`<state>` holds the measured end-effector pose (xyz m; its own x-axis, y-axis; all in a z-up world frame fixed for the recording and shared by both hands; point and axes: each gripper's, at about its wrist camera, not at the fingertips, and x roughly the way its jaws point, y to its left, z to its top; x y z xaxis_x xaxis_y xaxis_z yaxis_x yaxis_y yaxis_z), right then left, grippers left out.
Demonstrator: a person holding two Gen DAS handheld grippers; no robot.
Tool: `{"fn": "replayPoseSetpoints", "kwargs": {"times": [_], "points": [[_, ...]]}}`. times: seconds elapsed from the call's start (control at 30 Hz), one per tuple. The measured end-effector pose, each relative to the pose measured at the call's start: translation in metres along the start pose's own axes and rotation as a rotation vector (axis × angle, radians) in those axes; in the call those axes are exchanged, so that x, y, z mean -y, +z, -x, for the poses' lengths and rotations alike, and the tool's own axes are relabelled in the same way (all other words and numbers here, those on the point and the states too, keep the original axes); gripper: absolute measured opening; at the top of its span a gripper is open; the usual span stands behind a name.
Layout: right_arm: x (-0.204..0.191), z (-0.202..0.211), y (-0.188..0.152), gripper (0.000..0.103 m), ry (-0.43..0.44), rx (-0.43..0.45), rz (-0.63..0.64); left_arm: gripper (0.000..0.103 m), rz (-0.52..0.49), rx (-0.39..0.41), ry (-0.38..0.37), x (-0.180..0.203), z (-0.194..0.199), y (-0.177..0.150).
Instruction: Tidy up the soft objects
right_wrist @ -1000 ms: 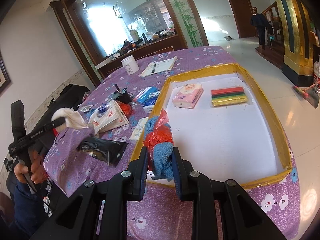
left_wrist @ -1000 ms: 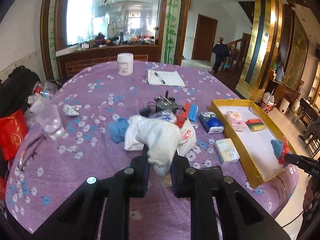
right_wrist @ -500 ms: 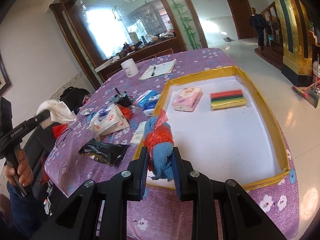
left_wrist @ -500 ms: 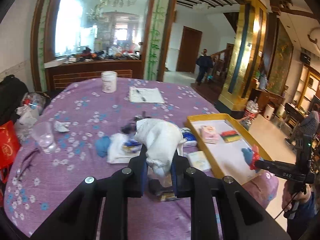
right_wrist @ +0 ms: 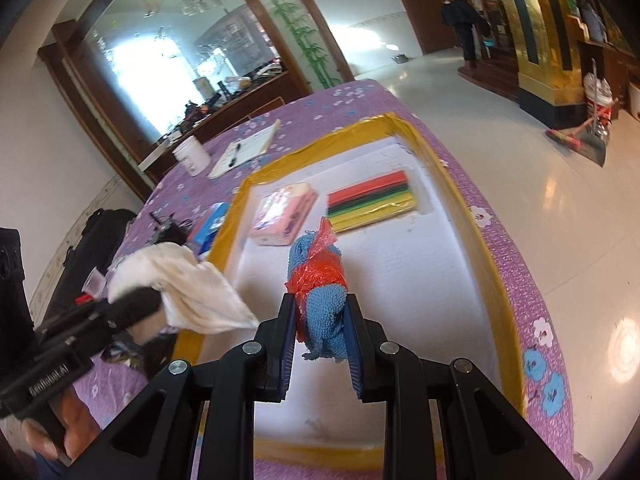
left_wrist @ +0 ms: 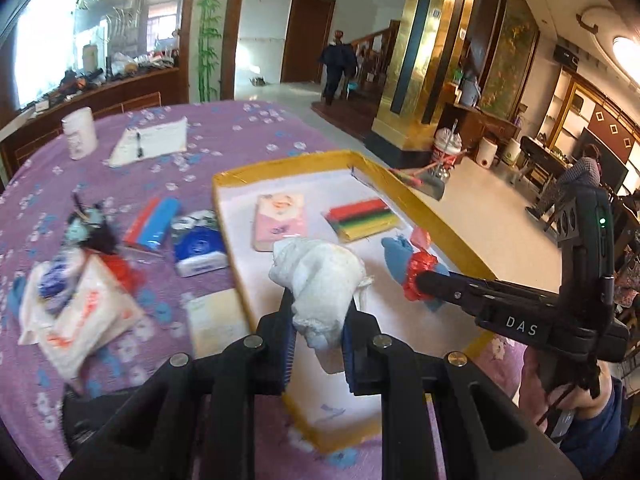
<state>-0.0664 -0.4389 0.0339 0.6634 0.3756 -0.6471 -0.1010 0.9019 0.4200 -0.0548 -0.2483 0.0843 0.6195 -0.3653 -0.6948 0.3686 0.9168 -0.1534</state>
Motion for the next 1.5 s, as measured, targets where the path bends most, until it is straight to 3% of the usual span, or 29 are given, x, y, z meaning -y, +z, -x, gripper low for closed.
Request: {"fn": "replayPoseSetpoints", "kwargs": {"times": [0.3,0.53,0.63,0.73,0.9,1.1,1.23,1.37,1.5], "points": [[0.017,-0.024,0.015,0.027,-0.024,-0.015,-0.04,0.021,0.081,-0.082,0.007,-0.002,-0.057,0.017],[0.014,-0.03,0.018,0.029,-0.04,-0.001,-0.03,0.059,0.067,-0.083,0.016,0.0,-0.064,0.015],[0.014,-0.027,0.018,0.037,-0.041,0.006,-0.032,0.061,0.065,-0.072,0.012,0.001,-0.061,0.013],[0.013,-0.017,0.016,0.044,-0.046,0.025,-0.028,0.061,0.067,-0.062,0.008,0.001,-0.053,0.01],[0.008,0.003,0.011,0.047,-0.043,0.057,-0.029,0.062,0.066,-0.024,0.004,-0.002,-0.027,0.0],[-0.012,0.026,-0.007,0.05,0.026,0.064,-0.012,0.069,0.062,0.044,0.043,-0.019,0.022,-0.029],[-0.038,0.029,-0.019,0.051,0.077,0.044,0.036,0.074,0.1,0.077,0.108,-0.054,0.055,-0.057],[-0.065,0.022,-0.032,0.052,0.135,0.002,0.076,0.079,0.134,0.094,0.172,-0.09,0.072,-0.064],[-0.087,0.014,-0.044,0.052,0.166,-0.041,0.117,0.084,0.153,0.023,0.181,-0.126,0.058,-0.057]]}}
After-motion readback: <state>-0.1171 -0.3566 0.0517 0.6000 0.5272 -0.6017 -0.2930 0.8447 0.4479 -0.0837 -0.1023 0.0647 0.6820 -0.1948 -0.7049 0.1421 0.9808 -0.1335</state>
